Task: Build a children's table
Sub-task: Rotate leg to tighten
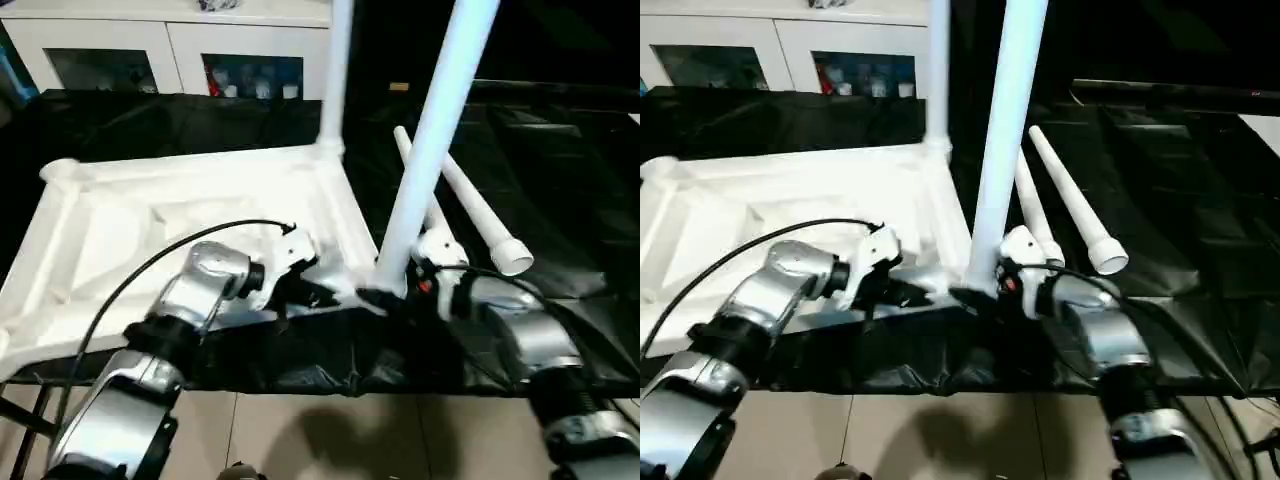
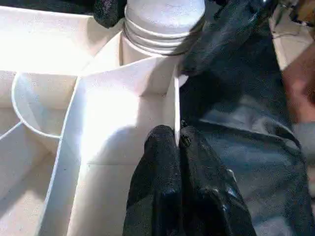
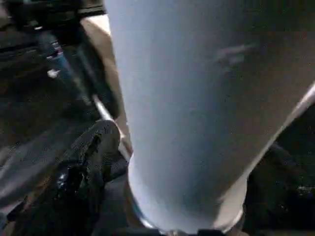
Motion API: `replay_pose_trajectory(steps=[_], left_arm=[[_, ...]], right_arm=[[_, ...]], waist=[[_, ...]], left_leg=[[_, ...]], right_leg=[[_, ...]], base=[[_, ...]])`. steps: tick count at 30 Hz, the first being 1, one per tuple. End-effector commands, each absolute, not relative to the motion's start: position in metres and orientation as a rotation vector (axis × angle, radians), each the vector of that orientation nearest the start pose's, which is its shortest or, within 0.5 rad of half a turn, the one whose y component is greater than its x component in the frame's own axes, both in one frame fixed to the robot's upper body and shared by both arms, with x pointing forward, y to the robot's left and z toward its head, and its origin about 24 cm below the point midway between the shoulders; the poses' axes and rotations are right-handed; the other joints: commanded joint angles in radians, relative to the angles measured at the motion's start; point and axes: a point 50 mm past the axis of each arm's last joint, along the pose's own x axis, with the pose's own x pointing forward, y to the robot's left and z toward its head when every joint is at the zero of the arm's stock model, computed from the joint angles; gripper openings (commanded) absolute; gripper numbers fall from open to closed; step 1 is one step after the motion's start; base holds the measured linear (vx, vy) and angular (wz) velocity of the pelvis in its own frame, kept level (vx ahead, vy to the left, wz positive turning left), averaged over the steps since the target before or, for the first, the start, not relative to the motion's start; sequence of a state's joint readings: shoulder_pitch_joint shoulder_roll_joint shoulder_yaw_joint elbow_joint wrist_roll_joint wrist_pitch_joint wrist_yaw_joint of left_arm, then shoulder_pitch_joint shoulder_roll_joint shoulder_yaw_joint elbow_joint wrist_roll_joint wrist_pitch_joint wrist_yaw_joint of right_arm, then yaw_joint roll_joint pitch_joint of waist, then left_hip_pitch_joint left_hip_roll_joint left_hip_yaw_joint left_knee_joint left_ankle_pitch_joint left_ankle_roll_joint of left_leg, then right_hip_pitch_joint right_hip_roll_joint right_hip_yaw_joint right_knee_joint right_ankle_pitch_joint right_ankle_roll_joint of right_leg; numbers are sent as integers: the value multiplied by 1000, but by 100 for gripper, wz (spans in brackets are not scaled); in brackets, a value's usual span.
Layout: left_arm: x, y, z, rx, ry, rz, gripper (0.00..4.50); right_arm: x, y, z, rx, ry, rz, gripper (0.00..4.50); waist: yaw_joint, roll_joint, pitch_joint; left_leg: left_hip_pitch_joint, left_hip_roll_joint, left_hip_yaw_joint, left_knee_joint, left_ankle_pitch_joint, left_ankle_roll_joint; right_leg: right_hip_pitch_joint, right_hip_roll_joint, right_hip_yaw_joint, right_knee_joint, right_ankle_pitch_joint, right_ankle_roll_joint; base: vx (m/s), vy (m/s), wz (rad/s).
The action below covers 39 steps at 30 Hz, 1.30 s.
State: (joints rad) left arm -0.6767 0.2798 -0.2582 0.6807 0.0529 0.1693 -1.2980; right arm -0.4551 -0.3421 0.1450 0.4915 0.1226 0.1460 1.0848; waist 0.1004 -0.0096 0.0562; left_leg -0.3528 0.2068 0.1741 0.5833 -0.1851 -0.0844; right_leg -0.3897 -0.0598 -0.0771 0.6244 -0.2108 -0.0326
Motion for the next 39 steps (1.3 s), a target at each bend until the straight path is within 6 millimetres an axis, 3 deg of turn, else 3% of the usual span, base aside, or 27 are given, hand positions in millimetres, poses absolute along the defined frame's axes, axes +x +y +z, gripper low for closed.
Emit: replay_pose_trajectory(steps=[1,2,6,7,9,16,20,22,24,25,27,28,30,34,36,39], left_arm=[[320,93,72,329,398,-1562,0],[319,94,71,335,404,-1570,0],[318,99,70,359,425,-1599,0],[317,100,71,357,428,-1610,0],[316,101,72,360,431,-1624,0],[320,102,74,353,427,-1609,0],[324,95,74,321,411,-1543,0],[327,92,73,318,409,-1505,0],[331,76,68,306,401,-1409,0],[331,75,68,306,401,-1407,0],[333,57,65,281,387,-1336,0],[333,57,65,281,387,-1336,0],[332,42,63,269,378,-1302,0],[330,36,59,285,374,-1298,0],[330,39,58,301,375,-1304,0],[331,45,59,324,361,-1328,0]], right_arm=[[292,-129,46,-159,355,1357,378],[291,-131,47,-165,361,1375,354],[291,-136,50,-187,391,1419,333],[291,-137,51,-194,399,1431,319],[291,-137,52,-199,406,1446,306],[288,-131,49,-131,410,1434,274],[294,-123,40,-84,378,1254,272],[297,-120,36,-79,369,1184,272],[308,-110,24,-24,364,949,272],[308,-110,24,-22,364,943,272],[316,-95,18,46,370,784,272],[316,-95,18,46,370,784,272],[323,-77,17,80,367,668,272],[327,-61,21,48,331,621,272],[327,-58,23,52,315,639,327],[327,-58,28,86,294,698,341]], waist=[[0,-8,-64],[1,-7,-65],[4,-1,-66],[6,9,-67],[4,1,-67],[7,-4,-68],[6,-2,-64],[-1,-2,-63],[-12,-1,-61],[-20,3,-60],[-24,0,-63],[-27,1,-64],[-31,6,-64],[-41,7,-61],[-42,9,-61],[-43,7,-61]], left_leg=[[0,31,-3,-57,-122,89],[0,32,-3,-56,-119,90],[1,33,-4,-56,-120,82],[3,34,-6,-56,-120,78],[3,32,-4,-56,-120,76],[1,32,-4,-55,-107,81],[2,32,-4,-58,-126,63],[4,31,-7,-61,-148,40],[5,29,-8,-64,-158,24],[3,28,-10,-67,-171,9],[4,25,-9,-64,-160,8],[3,25,-9,-63,-150,10],[2,24,-8,-62,-145,17],[3,23,-9,-65,-166,18],[3,24,-9,-66,-176,22],[3,24,-8,-66,-177,34]], right_leg=[[59,-84,57,-77,-102,-212],[57,-84,57,-76,-99,-210],[55,-84,56,-76,-85,-219],[54,-84,56,-73,-75,-226],[56,-82,56,-73,-60,-232],[56,-83,55,-72,-58,-231],[52,-86,57,-78,-118,-214],[52,-87,57,-83,-164,-200],[50,-86,57,-86,-187,-196],[52,-87,57,-88,-208,-194],[52,-86,59,-87,-193,-194],[53,-86,60,-86,-176,-199],[52,-85,61,-86,-151,-202],[53,-84,59,-92,-194,-191],[52,-84,60,-92,-193,-189],[52,-83,62,-92,-180,-192]], base=[[0,0,0],[0,0,0],[0,0,0],[0,0,0],[0,0,0],[0,0,0],[0,0,0],[0,0,0],[0,0,0],[0,0,0],[0,0,0],[0,0,0],[0,0,0],[0,0,0],[0,0,0],[0,0,0]])
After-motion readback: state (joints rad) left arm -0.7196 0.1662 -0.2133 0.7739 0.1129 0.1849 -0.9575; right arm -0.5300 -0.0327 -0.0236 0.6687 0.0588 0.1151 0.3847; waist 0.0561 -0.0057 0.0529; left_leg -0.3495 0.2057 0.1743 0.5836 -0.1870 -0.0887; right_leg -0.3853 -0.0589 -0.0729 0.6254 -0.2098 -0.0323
